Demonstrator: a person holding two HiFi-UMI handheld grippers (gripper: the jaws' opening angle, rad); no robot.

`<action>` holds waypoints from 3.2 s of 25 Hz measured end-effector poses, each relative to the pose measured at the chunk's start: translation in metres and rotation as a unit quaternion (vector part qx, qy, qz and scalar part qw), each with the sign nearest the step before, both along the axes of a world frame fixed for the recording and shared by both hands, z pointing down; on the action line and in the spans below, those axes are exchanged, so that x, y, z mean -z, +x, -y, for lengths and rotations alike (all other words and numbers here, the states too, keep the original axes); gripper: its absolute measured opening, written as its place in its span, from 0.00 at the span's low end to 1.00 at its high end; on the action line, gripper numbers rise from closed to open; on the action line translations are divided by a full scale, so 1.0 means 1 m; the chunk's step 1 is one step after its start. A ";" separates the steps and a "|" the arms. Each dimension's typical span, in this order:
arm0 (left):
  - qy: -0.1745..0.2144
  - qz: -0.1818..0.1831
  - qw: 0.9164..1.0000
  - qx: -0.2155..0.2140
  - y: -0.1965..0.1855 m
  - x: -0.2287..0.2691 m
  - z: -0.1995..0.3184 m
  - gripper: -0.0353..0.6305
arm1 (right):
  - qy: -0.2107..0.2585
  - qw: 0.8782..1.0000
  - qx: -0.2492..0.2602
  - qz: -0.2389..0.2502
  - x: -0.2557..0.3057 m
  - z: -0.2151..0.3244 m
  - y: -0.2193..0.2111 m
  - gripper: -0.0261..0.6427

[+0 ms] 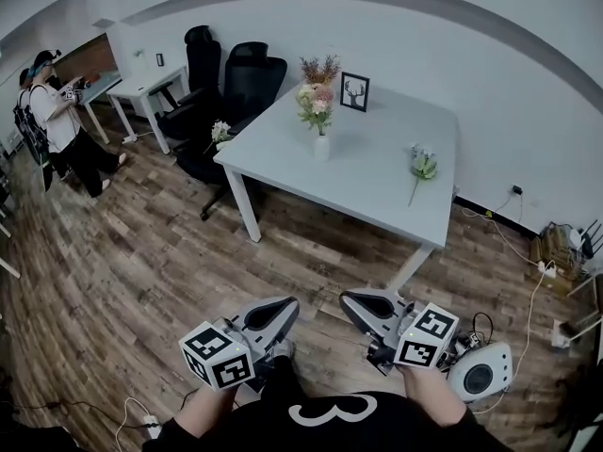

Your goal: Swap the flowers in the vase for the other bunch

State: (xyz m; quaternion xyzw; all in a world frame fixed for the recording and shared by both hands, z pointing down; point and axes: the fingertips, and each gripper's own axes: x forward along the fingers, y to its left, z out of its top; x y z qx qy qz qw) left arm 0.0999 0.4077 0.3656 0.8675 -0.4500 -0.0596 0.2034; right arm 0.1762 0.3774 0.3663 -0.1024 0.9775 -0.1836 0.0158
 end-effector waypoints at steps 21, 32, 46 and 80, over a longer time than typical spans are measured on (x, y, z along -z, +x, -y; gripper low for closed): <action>-0.011 -0.004 0.996 -0.086 -0.190 0.003 0.228 0.07 | 0.017 0.999 -0.030 -0.010 0.014 0.202 -0.191 0.05; -0.025 -0.002 0.995 -0.101 -0.188 0.002 0.311 0.07 | 0.002 0.997 -0.056 0.044 0.009 0.298 -0.172 0.05; -0.025 0.014 0.993 -0.117 -0.150 0.008 0.517 0.07 | 0.027 0.997 -0.074 0.011 0.009 0.493 -0.141 0.06; -0.060 -0.014 0.990 -0.125 -0.243 -0.010 0.578 0.07 | 0.041 0.952 -0.251 -0.172 -0.040 0.629 -0.200 0.78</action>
